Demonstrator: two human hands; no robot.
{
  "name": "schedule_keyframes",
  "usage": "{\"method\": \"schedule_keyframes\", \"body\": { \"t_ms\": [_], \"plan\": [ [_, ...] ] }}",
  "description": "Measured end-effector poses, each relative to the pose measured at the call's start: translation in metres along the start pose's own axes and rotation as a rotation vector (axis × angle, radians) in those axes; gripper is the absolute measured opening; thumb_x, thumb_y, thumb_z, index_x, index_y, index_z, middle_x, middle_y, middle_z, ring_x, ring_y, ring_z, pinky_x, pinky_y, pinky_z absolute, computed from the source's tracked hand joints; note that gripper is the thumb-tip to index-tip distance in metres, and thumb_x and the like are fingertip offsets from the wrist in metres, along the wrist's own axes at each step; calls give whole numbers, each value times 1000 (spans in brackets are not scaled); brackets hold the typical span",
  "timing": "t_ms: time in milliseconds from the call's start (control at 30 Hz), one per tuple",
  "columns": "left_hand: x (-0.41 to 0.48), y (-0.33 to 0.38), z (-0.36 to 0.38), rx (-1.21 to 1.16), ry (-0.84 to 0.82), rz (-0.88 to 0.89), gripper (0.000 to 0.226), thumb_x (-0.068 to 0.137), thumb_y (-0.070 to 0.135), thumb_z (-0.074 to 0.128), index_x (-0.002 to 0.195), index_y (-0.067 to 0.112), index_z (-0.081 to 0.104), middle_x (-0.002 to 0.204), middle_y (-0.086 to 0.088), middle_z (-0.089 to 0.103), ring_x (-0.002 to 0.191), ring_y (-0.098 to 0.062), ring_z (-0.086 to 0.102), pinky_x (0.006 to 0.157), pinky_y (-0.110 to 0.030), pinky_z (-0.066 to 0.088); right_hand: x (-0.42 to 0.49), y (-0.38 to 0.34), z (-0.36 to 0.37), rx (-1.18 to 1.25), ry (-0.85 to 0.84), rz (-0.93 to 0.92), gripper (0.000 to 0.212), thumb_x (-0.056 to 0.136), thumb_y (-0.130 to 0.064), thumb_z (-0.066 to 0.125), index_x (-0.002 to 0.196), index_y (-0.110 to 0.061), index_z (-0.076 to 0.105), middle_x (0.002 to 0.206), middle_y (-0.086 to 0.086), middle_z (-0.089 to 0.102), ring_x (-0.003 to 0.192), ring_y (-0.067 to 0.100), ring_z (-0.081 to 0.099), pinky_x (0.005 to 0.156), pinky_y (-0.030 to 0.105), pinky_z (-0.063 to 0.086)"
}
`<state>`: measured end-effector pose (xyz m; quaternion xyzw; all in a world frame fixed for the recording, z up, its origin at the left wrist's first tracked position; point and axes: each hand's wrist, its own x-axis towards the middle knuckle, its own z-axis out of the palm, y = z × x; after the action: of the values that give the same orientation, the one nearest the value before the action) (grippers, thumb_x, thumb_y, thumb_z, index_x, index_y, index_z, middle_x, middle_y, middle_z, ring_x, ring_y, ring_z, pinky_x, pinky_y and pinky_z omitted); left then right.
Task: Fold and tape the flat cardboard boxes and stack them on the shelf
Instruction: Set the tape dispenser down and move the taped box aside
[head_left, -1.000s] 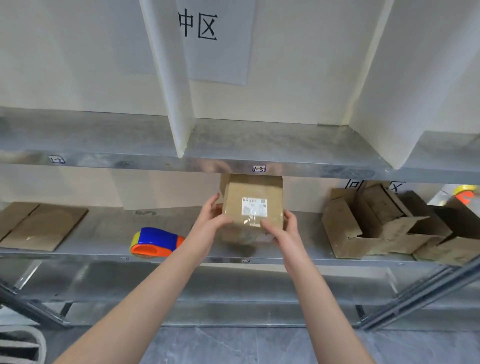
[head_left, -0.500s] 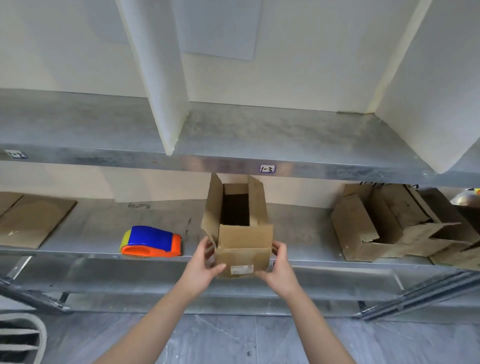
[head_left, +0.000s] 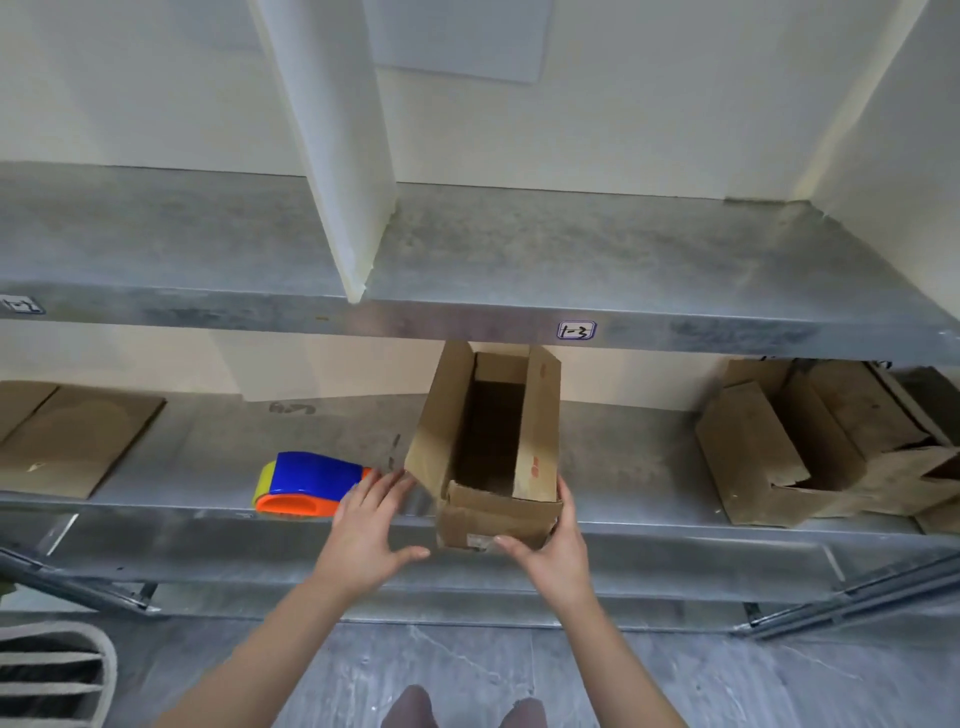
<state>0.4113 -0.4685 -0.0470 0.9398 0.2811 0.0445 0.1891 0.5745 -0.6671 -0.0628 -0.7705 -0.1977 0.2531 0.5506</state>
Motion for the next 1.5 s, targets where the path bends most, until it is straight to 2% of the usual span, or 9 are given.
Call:
{"method": "schedule_keyframes", "body": {
  "t_ms": [67,167,400,533,767,967,1100,1300,1500],
  "plan": [
    [2,-8,-12,146,0,104,87,81,70,53,152,37,16,160,8,19,149,-20,3,118,-37,-3,0,-6,-3,26,0,22,106,63,-32,91,143,-48,22,120,-32,54,103,-24,51,79,-2,43],
    [12,-3,-35,254,13,193,83,83,69,49,152,36,18,159,7,21,149,-22,7,119,-40,0,-6,-14,-13,60,17,64,91,66,-34,89,136,-41,33,110,-29,61,104,-9,59,75,5,48],
    [41,51,-54,296,-25,309,85,81,75,45,152,39,14,160,7,17,149,-21,4,119,-46,-2,-21,-26,-60,91,61,37,80,80,-26,79,141,-41,29,116,-29,58,102,-10,58,77,8,48],
    [50,90,-41,284,-11,316,85,80,76,45,151,42,12,160,8,18,149,-20,4,119,-45,-2,-23,-22,-103,62,108,-4,81,81,-25,78,144,-35,28,118,-29,57,104,-17,55,82,6,47],
    [60,165,-3,234,-15,254,83,81,74,47,151,42,15,160,9,18,149,-19,8,119,-44,1,-12,-2,-204,-46,119,-46,85,77,-44,78,141,-49,24,115,-48,48,108,-22,48,89,7,40],
    [62,232,37,202,-30,232,84,81,77,41,149,32,24,159,7,21,148,-19,12,119,-44,5,-8,22,-270,-42,58,-38,84,78,-36,79,145,-40,29,126,-30,56,118,-8,52,95,15,47],
    [65,263,58,-69,-117,123,84,78,73,53,146,27,35,150,2,41,136,-20,39,112,-38,30,-7,36,-283,-33,78,-20,76,81,-23,78,141,-35,33,132,-21,53,124,-1,50,99,16,44],
    [63,289,86,-559,-376,-53,53,85,35,70,130,31,42,128,6,58,113,-8,59,95,-23,48,-7,52,-277,-132,201,22,82,82,-24,76,146,-30,25,143,-3,49,134,14,45,110,40,42],
    [67,294,105,-726,-383,-46,84,81,30,76,148,29,25,136,13,45,114,4,48,79,0,43,-5,63,-269,-172,255,110,87,81,-27,78,146,-36,22,136,4,57,126,20,54,103,40,48]
  ]
}}
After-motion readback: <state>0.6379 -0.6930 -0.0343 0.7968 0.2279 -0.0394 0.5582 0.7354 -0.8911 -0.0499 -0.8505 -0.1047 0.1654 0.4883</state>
